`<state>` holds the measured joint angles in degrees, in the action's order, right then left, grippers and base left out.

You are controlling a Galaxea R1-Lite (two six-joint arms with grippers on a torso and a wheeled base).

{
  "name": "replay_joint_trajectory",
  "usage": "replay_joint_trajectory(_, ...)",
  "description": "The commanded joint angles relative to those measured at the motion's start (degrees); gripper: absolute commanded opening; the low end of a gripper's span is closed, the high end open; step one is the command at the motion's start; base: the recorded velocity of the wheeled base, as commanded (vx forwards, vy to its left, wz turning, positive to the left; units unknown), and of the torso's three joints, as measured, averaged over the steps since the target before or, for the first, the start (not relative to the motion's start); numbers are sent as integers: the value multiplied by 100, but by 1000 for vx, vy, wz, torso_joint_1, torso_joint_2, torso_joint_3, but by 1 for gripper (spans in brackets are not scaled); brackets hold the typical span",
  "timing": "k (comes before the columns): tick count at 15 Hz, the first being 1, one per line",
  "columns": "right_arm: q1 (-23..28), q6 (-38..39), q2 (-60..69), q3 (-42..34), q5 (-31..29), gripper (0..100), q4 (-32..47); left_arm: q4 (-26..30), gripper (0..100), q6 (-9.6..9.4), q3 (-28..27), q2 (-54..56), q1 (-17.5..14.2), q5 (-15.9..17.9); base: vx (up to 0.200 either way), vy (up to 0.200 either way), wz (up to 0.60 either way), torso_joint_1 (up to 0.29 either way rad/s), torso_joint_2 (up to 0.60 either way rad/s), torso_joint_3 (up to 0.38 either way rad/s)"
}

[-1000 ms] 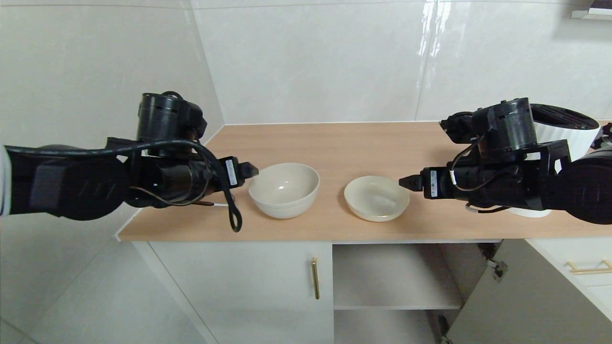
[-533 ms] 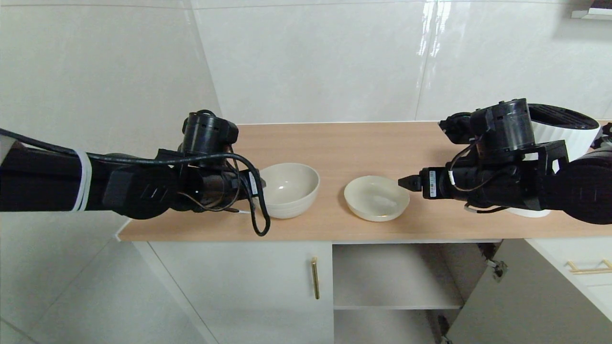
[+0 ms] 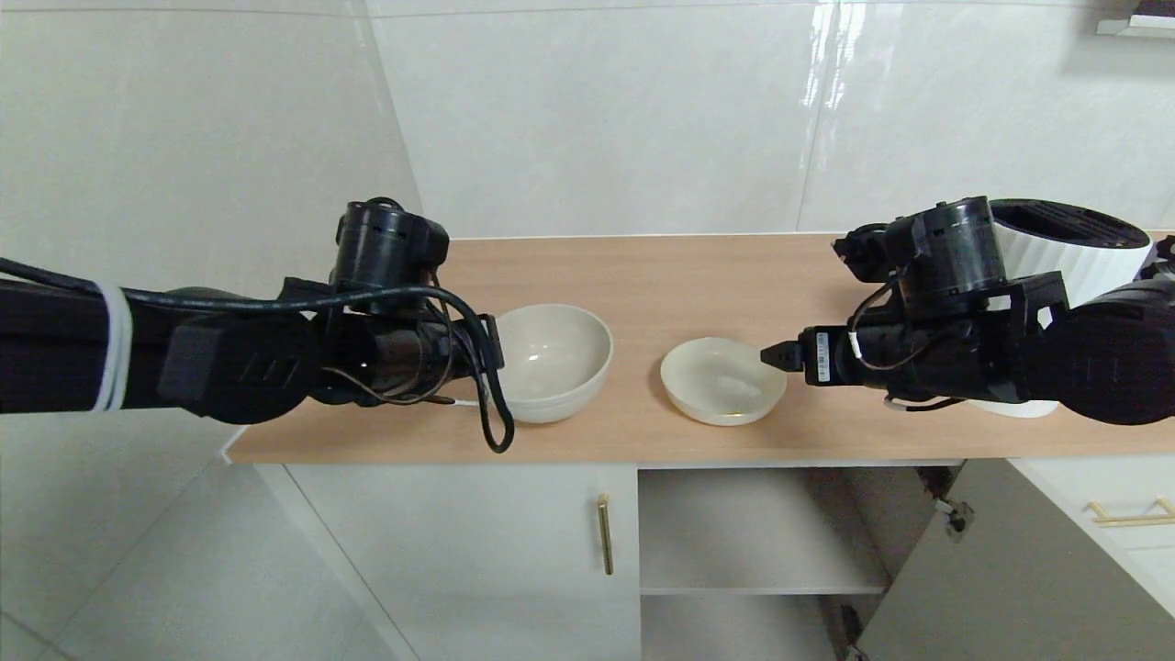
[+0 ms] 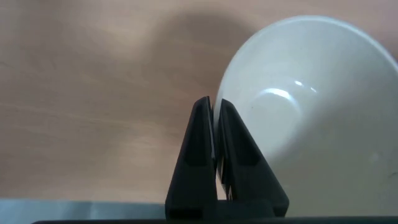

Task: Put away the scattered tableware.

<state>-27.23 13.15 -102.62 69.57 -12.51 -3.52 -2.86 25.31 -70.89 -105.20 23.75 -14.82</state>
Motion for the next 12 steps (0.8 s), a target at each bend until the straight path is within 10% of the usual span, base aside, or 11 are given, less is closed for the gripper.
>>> replay_joint_trajectory(1,-10,73,-223,259,-138,100,317,-12,0,27,172,756,77,15,0,0,0,0,0,0)
replay_joint_trajectory(12,-28,478,-1164,795,-718,100,440,-21,0,0,321,1406,200,32,0,0,0,0,0,0)
